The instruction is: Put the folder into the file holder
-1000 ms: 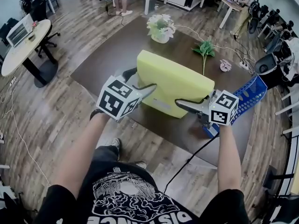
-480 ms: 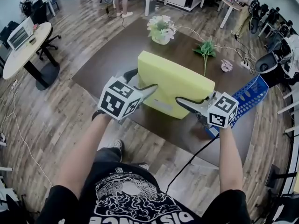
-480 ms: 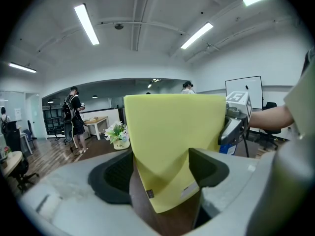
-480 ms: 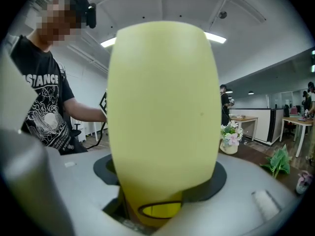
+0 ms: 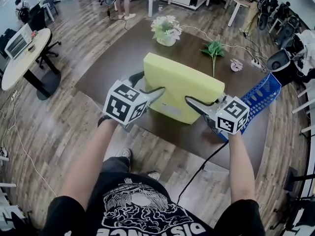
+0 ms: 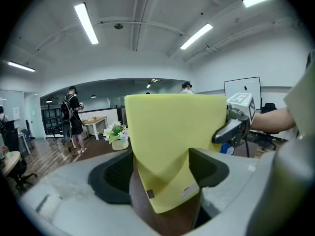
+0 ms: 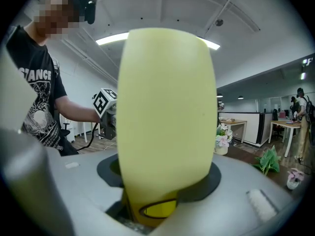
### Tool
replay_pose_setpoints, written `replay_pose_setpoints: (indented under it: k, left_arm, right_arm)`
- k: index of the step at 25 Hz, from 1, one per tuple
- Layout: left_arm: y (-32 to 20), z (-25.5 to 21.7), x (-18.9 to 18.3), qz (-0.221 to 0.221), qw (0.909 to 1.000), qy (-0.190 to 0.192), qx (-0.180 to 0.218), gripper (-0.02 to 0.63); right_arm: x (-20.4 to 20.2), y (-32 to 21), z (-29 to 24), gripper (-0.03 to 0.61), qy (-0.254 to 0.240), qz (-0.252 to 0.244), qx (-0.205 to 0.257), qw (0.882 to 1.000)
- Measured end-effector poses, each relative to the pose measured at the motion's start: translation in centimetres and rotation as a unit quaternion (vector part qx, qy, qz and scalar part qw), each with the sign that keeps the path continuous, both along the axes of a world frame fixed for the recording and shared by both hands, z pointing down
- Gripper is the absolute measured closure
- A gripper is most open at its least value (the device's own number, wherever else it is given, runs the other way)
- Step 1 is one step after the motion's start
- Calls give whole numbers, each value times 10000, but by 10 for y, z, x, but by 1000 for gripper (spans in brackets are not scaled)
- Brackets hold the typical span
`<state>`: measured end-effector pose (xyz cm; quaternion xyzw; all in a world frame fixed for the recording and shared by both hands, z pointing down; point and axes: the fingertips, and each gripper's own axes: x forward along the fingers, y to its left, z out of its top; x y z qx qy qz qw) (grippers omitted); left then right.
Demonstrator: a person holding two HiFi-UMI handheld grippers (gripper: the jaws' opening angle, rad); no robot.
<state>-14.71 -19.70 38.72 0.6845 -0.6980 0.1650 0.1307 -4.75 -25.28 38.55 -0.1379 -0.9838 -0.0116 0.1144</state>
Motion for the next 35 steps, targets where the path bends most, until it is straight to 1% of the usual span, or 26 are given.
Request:
replay_pose_setpoints:
  k: [6, 11, 21, 30, 35]
  left_arm:
    - [-2, -2, 3, 78, 10000, 21, 26, 245]
    - [-3, -2, 6, 104, 9998, 118, 109, 245]
    - [-22, 3, 24, 505, 9983, 277, 134, 245]
    - [-52, 5, 39, 1046, 9934, 442, 185, 245]
    - [-73, 5, 56, 1516, 9869, 518, 164, 245]
  right_arm:
    - [7, 0, -2, 344, -28, 273, 53, 9996]
    - [18, -2, 1, 344, -36, 558, 119, 9984]
    - [39, -15, 0, 345, -48, 1231, 211, 9922]
    - [55, -34, 1, 345, -10, 2139, 231, 9766]
    - [68, -42, 2, 345, -3, 2715, 225, 9622]
